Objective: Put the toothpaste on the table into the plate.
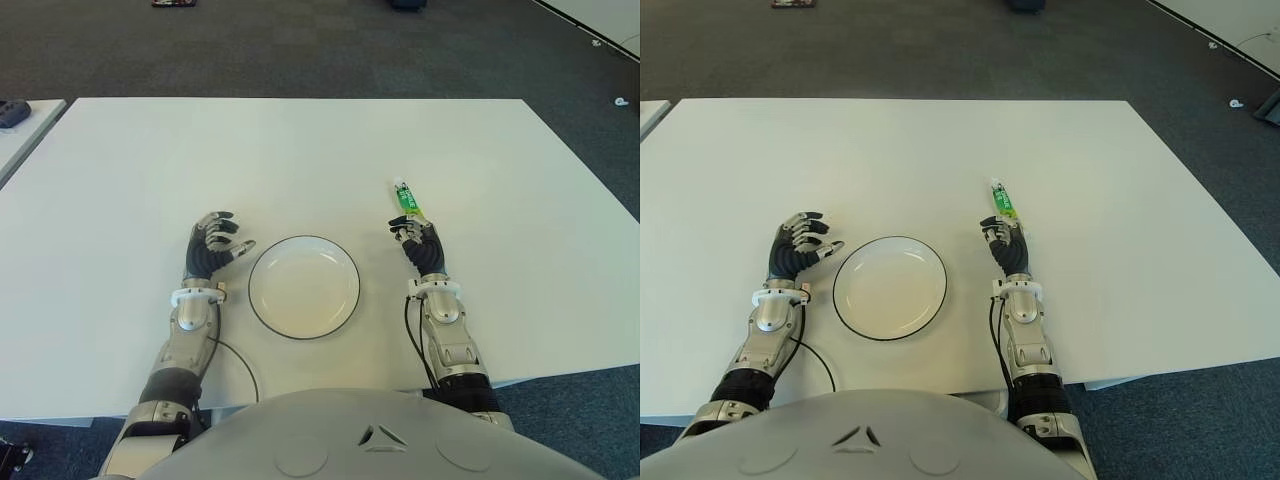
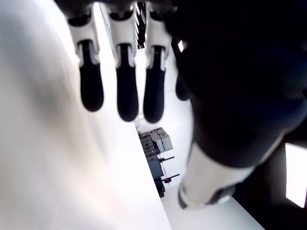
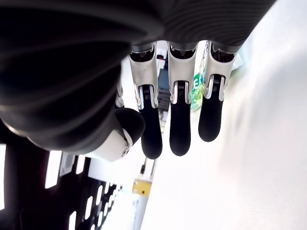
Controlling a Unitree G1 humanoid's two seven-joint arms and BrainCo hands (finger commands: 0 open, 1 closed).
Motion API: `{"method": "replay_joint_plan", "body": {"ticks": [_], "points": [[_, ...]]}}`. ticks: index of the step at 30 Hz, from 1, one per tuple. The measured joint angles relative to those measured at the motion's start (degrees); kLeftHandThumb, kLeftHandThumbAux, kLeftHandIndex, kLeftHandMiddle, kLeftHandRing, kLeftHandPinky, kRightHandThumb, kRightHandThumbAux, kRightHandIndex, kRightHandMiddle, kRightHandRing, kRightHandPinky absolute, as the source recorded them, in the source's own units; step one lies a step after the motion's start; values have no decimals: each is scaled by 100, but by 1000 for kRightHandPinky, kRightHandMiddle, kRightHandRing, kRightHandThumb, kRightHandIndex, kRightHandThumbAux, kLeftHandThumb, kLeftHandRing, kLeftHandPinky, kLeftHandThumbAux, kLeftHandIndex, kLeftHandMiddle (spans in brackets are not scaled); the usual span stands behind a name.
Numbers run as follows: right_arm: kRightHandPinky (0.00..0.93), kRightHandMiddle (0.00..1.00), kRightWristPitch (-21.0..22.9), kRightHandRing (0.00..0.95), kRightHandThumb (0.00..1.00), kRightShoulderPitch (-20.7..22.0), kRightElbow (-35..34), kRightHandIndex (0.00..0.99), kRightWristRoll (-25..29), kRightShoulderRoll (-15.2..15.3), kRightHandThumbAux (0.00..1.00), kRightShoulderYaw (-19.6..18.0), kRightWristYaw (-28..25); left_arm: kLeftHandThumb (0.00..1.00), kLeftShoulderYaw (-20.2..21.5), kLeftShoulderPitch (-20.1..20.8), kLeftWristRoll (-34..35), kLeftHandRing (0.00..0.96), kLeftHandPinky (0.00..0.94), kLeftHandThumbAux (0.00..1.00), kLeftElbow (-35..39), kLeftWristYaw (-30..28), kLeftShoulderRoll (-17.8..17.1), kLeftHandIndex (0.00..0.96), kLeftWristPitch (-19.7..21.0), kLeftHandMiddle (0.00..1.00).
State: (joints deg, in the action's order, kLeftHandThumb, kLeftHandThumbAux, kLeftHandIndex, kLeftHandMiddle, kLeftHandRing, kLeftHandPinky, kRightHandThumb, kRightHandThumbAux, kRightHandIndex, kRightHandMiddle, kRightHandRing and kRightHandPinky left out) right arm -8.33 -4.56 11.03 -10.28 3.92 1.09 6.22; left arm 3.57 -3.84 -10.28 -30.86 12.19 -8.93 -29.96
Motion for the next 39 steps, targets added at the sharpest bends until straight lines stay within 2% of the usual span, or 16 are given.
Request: {"method": "replay_joint_plan", "body": {"ticks": [6,13,14,15,18,20,24,28,34,39], "points": [[382,409,-1,376,716,5,0,417,-15,10,736,4,2,0,-19,-41,-90,577,544,984,59,64,-3,471,3,594],[392,412,-2,381,715,10,-17,417,-69,45,736,10,9,0,-36,-171,-141,610,573,997,264,64,0,521,150,617],[390,409,2,380,715,11,-41,417,-73,51,736,9,9,250,-37,-182,-147,609,574,899,291,64,1,488,188,613],[388,408,3,379,714,10,-77,417,-78,58,736,11,9,411,-37,-189,-151,608,573,835,313,64,3,467,218,611],[373,399,97,370,713,-2,-431,416,-132,91,736,14,7,603,-36,-203,-156,604,572,759,393,64,14,443,384,604],[370,391,159,364,713,4,-738,415,-190,125,736,17,7,649,-36,-202,-156,602,573,741,431,64,25,437,490,601],[353,380,334,355,712,-4,-1489,413,-394,181,737,52,7,688,-37,-205,-146,602,579,726,522,62,62,432,687,598],[324,369,346,346,709,-2,-1890,409,-622,230,738,103,21,695,-39,-205,-140,609,595,723,582,62,81,431,827,600],[281,354,213,317,708,44,-1925,405,-1043,418,738,109,240,697,-45,-202,-96,618,602,723,611,59,83,431,918,603],[247,276,124,256,703,301,-1653,402,-1315,578,733,92,456,696,-44,-185,-59,629,611,723,591,58,87,430,920,610]]}}
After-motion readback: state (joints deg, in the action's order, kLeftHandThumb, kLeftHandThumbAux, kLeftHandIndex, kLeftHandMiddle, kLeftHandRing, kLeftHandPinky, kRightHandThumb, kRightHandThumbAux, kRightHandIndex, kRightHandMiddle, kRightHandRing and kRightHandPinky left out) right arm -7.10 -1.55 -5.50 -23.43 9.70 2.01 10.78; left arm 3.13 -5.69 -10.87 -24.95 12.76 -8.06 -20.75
